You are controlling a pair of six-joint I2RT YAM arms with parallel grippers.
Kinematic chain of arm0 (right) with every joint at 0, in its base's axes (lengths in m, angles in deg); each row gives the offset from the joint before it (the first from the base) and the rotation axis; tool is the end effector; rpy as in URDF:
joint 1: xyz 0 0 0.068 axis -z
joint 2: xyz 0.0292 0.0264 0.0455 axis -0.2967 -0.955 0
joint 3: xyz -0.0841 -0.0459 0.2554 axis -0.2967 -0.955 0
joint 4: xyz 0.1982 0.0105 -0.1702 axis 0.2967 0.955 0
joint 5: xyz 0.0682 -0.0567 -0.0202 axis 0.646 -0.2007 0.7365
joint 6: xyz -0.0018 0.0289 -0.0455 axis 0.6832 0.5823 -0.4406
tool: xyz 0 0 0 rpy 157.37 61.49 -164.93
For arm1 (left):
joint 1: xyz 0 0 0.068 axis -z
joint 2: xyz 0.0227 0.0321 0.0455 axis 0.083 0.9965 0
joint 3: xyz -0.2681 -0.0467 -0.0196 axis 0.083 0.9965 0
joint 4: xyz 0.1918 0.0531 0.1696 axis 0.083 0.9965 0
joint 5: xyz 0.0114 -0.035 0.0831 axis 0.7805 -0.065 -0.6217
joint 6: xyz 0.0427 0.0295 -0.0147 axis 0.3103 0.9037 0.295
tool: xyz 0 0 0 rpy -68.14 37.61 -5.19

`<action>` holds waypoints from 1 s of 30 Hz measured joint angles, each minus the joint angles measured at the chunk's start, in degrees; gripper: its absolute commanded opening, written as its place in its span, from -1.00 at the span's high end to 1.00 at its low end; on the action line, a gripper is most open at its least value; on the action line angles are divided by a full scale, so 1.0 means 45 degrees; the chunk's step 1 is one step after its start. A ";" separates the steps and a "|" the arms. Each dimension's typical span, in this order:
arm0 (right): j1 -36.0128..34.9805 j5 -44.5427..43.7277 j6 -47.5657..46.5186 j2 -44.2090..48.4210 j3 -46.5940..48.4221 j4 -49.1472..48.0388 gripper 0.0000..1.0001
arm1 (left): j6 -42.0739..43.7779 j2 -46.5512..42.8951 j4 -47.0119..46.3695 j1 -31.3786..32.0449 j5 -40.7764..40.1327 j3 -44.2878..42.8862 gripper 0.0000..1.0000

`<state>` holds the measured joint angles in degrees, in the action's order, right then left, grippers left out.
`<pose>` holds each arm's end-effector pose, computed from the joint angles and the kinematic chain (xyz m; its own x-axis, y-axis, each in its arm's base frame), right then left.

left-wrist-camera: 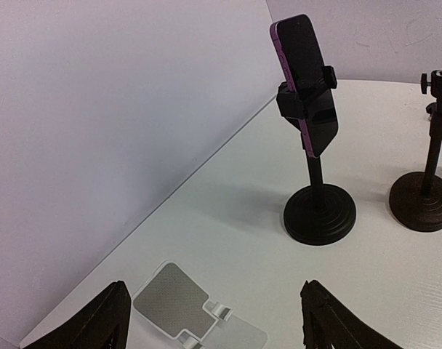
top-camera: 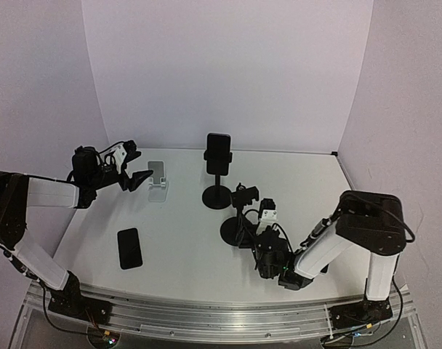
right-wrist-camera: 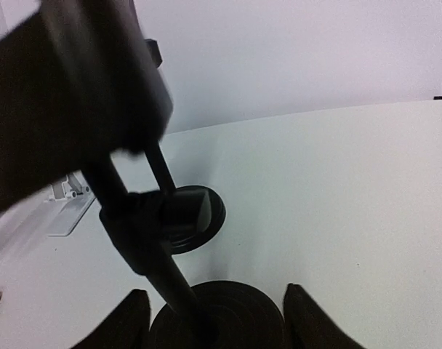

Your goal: Place the phone on the phone stand

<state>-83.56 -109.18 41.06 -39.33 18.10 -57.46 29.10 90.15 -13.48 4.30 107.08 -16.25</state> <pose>0.1623 0.2931 0.1172 -0.0777 0.2092 -0.9748 -0.0958 0.9716 0.2162 0.3086 -0.0720 0.2288 0.2151 0.3365 -0.9168 0.7230 0.5762 0.3811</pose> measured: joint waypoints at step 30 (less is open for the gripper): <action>0.3691 0.5184 0.9741 0.6937 0.1162 2.1598 -0.97 | -0.0141 0.0000 -0.0121 0.0145 0.0573 0.0000 -0.61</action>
<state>-66.95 -85.85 84.90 -8.11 23.33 39.73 28.47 90.15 -14.02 4.95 109.66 -16.25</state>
